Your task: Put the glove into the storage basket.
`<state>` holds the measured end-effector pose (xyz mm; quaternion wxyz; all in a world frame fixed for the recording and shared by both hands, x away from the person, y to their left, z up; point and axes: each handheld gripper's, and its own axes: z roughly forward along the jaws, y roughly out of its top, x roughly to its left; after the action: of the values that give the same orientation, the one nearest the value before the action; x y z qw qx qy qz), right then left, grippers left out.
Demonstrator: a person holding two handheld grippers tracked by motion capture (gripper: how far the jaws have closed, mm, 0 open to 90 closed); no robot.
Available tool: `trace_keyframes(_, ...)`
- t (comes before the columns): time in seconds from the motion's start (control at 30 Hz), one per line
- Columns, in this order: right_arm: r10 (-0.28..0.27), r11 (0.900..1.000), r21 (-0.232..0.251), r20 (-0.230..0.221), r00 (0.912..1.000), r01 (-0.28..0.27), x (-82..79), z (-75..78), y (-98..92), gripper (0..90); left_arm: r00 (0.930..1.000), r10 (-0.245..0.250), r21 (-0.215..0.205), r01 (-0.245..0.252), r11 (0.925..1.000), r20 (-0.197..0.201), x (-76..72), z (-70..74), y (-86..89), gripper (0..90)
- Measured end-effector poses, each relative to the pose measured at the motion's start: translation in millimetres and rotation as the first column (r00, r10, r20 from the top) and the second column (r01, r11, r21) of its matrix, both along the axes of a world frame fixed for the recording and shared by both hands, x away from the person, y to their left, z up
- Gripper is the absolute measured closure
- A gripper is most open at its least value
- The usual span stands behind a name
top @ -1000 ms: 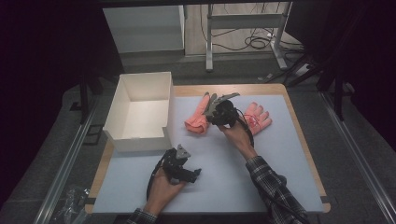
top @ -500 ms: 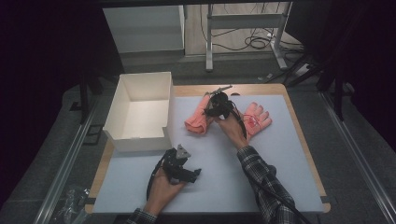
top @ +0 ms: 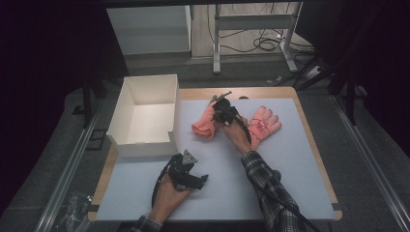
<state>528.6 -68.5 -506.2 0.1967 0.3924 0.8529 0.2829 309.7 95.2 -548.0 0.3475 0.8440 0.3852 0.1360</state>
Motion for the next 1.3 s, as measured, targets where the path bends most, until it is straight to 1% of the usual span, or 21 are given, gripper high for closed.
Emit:
trace_keyframes(0.1,-0.002,1.0,0.014,-0.005,1.0,0.002,-0.8,3.8,-1.4,86.1,1.0,0.0,0.0,0.0,1.0,0.0,0.0,0.0,0.0,3.1)
trace_keyframes(0.17,0.0,0.999,0.039,-0.018,0.9998,0.001,-1.2,6.1,-4.4,86.4,1.0,0.0,0.0,0.0,1.0,0.0,0.0,0.0,0.0,3.1)
trace_keyframes(0.3,0.023,0.997,0.073,-0.023,0.9995,-0.021,-4.3,10.6,-10.6,86.7,1.0,0.001,0.0,-0.001,1.0,0.0,-0.1,0.0,0.0,3.1)
trace_keyframes(0.57,0.052,0.993,0.109,-0.023,0.9984,-0.049,-14.4,22.8,-18.6,87.5,1.0,0.0,0.0,0.0,1.0,0.0,0.0,0.0,0.1,3.1)
trace_keyframes(0.67,0.058,0.99,0.134,-0.028,0.9979,-0.054,-18.0,27.6,-21.1,87.7,1.0,0.0,0.0,0.0,1.0,0.0,-0.1,0.0,0.1,3.1)
trace_keyframes(0.87,0.078,0.983,0.168,-0.023,0.9967,-0.073,-26.3,37.4,-25.9,87.8,1.0,0.001,0.001,-0.001,1.0,-0.002,-0.1,0.1,0.1,3.1)
trace_keyframes(1.03,0.094,0.974,0.211,-0.03,0.9951,-0.085,-33.2,45.3,-31.3,87.9,1.0,0.001,-0.002,-0.001,1.0,0.0,-0.1,-0.2,0.0,3.1)
trace_keyframes(1.1,0.101,0.971,0.22,-0.028,0.9945,-0.093,-36.1,47.8,-33.0,87.9,1.0,0.001,-0.001,-0.001,1.0,0.0,-0.1,-0.1,0.1,3.2)
trace_keyframes(1.2,0.116,0.964,0.242,-0.03,0.9928,-0.106,-42.4,52.9,-37.4,87.9,1.0,0.001,-0.001,-0.001,1.0,0.0,-0.1,-0.1,0.1,3.1)
trace_keyframes(1.3,0.13,0.96,0.252,-0.03,0.9911,-0.118,-48.7,57.9,-40.9,87.9,1.0,0.0,-0.002,0.0,1.0,0.001,0.0,-0.2,0.1,3.1)
